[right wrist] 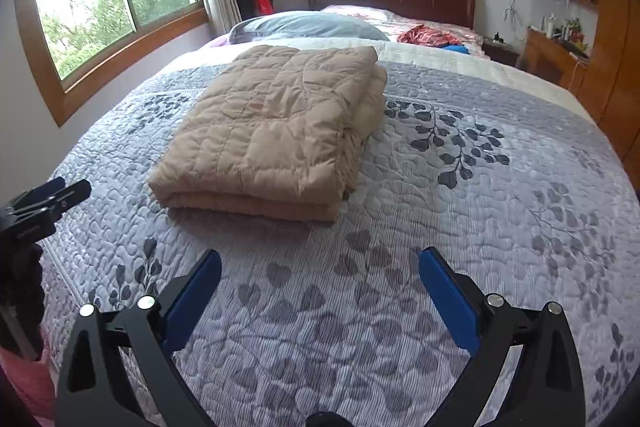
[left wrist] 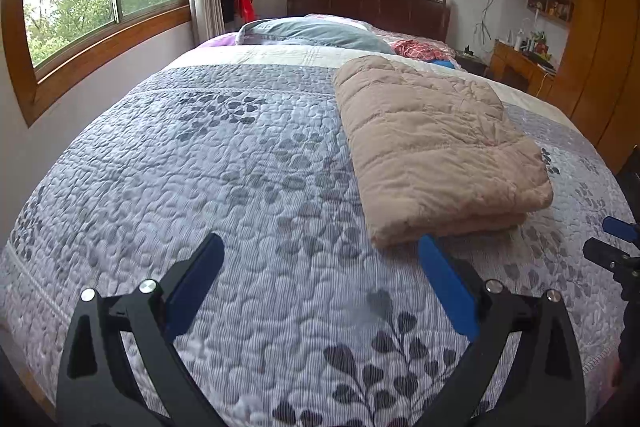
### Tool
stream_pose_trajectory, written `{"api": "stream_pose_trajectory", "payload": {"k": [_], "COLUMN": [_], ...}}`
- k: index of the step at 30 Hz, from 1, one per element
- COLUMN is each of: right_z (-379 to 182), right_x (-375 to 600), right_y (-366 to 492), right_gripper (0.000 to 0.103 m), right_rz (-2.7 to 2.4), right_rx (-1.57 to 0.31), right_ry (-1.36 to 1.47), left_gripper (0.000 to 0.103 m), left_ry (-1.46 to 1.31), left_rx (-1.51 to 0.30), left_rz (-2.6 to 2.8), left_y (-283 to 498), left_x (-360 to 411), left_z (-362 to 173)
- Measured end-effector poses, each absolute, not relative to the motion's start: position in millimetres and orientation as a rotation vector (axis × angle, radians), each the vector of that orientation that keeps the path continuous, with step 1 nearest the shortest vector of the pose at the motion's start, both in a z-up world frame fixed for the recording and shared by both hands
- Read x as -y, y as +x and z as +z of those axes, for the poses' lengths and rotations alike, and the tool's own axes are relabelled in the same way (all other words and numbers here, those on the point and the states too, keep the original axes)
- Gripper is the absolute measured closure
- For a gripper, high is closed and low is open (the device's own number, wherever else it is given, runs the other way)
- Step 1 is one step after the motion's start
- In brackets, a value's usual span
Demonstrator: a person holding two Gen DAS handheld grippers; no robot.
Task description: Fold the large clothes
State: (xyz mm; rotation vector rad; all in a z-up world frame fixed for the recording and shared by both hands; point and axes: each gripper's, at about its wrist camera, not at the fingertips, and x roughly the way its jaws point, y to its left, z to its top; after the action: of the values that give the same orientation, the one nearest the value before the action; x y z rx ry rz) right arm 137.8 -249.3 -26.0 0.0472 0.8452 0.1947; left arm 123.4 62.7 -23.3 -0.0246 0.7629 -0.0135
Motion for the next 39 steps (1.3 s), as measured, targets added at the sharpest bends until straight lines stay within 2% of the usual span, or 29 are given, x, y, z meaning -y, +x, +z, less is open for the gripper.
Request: {"api": "stream_pose_trajectory", "payload": {"k": [18, 39], "right_z": [-15, -13], "right_x": [235, 234], "right_y": [90, 73], "right_gripper": [0.004, 0.004], "right_rz": [0.223, 0.225], "right_rx": [-0.822, -0.813], "right_ry": [0.071, 0.073], "left_gripper": [0.006, 0.005], "left_ry": [0.038, 0.048], "left_rx": [-0.703, -0.703], "left_rz": [0.042, 0.024], "left_y": [62, 38], "left_x": [-47, -36], "left_z": [-11, -9]}}
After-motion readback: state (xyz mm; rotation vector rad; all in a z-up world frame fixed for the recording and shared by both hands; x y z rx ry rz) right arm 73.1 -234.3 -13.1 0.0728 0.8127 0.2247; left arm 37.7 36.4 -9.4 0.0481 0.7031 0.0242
